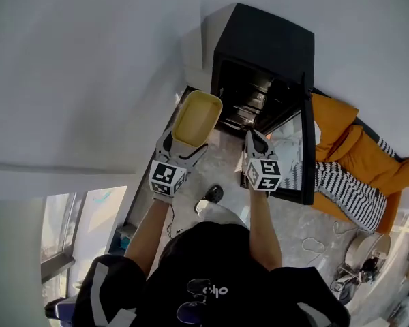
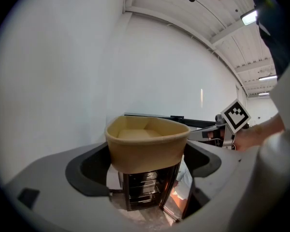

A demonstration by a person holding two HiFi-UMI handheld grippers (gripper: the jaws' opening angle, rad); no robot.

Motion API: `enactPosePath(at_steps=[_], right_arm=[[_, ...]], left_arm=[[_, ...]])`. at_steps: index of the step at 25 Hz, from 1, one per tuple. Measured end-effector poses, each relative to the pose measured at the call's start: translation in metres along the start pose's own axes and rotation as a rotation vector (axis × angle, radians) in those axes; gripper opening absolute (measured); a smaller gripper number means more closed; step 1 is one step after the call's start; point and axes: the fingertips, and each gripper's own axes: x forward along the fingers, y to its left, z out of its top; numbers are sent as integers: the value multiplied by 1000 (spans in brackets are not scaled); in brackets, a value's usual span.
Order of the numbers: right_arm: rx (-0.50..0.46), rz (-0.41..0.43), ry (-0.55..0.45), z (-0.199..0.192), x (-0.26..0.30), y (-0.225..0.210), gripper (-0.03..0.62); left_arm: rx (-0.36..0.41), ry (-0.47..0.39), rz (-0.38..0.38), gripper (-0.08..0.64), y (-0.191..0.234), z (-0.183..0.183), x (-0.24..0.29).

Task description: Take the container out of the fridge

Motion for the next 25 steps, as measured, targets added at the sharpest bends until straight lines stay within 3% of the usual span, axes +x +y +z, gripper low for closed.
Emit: enactPosePath(at_steps=[15, 25], right_arm=[[-79, 268, 35, -29, -105, 112, 8], [-147, 421, 53, -64, -205, 179, 8]], left_arm=[[-96, -29, 280, 480, -45, -19, -191], [-97, -57, 384, 480, -119, -24, -295]])
